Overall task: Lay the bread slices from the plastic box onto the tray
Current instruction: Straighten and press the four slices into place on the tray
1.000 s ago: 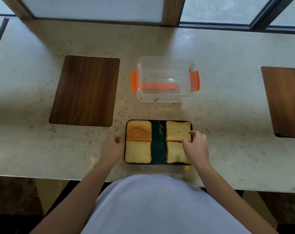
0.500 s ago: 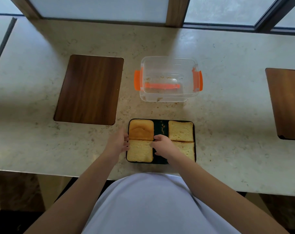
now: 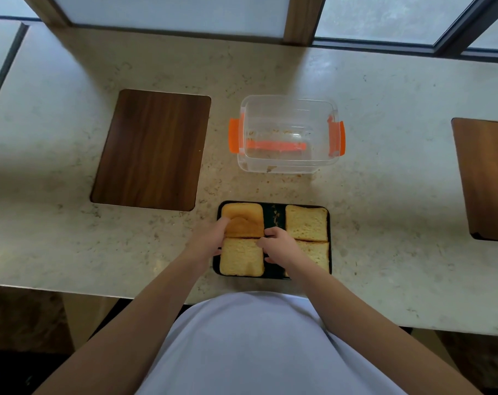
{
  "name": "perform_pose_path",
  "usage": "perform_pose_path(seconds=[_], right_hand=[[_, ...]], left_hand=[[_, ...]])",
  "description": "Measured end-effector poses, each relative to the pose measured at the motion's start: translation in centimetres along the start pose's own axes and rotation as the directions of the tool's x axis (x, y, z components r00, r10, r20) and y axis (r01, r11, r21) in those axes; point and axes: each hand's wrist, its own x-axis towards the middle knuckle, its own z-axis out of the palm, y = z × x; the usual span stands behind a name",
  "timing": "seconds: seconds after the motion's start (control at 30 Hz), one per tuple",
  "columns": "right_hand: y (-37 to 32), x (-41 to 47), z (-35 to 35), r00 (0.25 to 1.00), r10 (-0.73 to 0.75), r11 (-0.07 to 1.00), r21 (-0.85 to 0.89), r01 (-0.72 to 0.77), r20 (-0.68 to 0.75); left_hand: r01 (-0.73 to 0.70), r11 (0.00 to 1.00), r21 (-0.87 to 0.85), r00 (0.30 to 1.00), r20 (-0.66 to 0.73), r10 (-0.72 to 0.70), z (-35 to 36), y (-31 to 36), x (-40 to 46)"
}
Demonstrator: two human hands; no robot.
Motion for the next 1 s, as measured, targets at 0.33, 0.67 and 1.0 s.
perform_pose_path(seconds=[0.33, 0.67, 1.0], right_hand=[[0.7, 0.0, -0.5, 0.999, -0.019, 0.999, -0.036, 0.018, -0.03], [0.9, -0.1, -0.1, 0.999, -0.035, 0.998, -0.061, 0.034, -0.014], [0.8, -0.3, -0.6, 0.998, -0.04, 0.99, -0.134, 0.033, -0.054]], left_hand=[[-0.003, 1.0, 0.007, 1.0, 0.024, 0.003, 0.9, 0.4, 0.2], [-0.053, 0.99, 0.129, 0.997, 0.071, 0.045, 1.7, 0.3, 0.4], [0.051, 0.998, -0.03, 0.995, 0.091, -0.048, 2.0, 0.3, -0.1]])
